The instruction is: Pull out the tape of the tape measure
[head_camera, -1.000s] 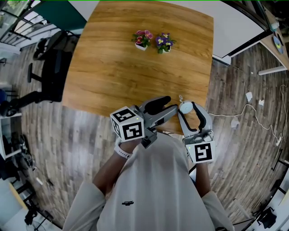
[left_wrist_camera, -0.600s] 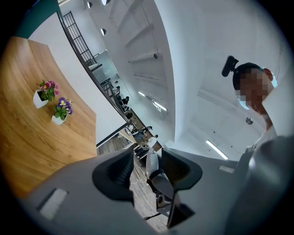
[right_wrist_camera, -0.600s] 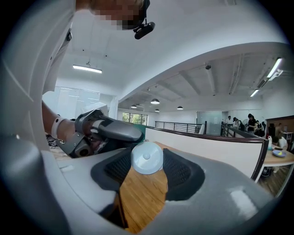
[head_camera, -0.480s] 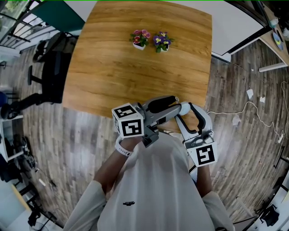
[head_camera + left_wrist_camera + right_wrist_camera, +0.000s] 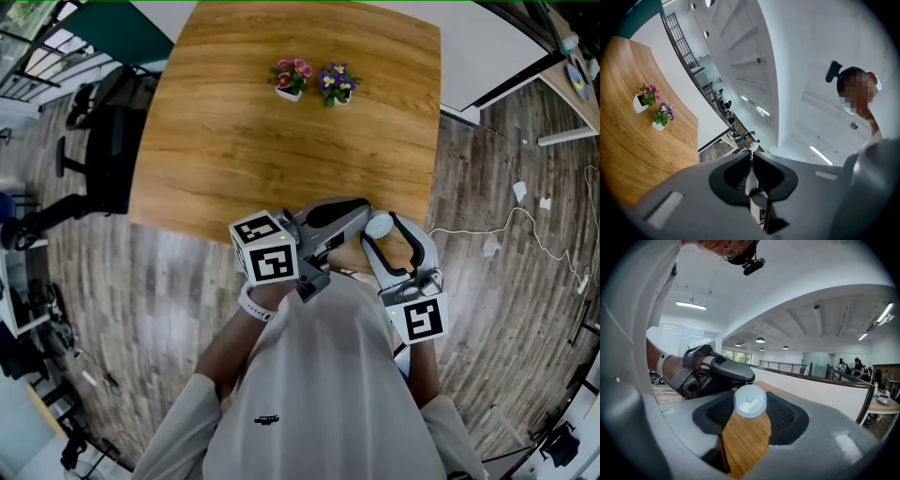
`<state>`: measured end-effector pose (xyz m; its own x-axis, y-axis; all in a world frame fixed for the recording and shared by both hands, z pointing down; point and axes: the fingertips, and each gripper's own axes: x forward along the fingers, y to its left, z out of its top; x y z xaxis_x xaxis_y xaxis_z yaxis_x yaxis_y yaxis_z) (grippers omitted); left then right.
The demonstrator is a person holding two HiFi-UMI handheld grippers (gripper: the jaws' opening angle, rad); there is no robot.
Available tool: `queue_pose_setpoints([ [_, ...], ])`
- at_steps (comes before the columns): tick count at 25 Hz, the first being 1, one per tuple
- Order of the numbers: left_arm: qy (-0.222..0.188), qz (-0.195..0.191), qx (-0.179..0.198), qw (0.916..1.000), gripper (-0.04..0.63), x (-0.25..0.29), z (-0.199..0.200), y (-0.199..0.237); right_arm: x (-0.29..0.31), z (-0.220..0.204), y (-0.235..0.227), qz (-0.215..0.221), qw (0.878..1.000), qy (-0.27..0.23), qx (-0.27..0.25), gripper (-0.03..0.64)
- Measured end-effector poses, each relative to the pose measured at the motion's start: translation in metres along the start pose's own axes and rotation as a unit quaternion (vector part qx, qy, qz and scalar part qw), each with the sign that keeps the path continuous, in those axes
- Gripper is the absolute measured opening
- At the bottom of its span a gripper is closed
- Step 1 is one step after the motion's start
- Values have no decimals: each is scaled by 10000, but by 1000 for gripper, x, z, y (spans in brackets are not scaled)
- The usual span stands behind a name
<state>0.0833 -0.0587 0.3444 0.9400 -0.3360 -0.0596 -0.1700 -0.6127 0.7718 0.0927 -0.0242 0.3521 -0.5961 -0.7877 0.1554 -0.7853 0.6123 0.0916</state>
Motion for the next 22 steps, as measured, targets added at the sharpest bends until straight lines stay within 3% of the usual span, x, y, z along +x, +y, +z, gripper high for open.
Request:
queue_pose_setpoints([
  [9,-334,184,-154,9992,31,-21,21,12,8,-3,-5,-11,9999,68,-101,219],
  [17,-305,378,70,9988,34,-42,33,21,12,-4,-13,-150,9993,161,-291,219],
  [22,-219,463,145,9986,35,-44,30,24,9,-22,-13,-6,9924,807,-928,219],
])
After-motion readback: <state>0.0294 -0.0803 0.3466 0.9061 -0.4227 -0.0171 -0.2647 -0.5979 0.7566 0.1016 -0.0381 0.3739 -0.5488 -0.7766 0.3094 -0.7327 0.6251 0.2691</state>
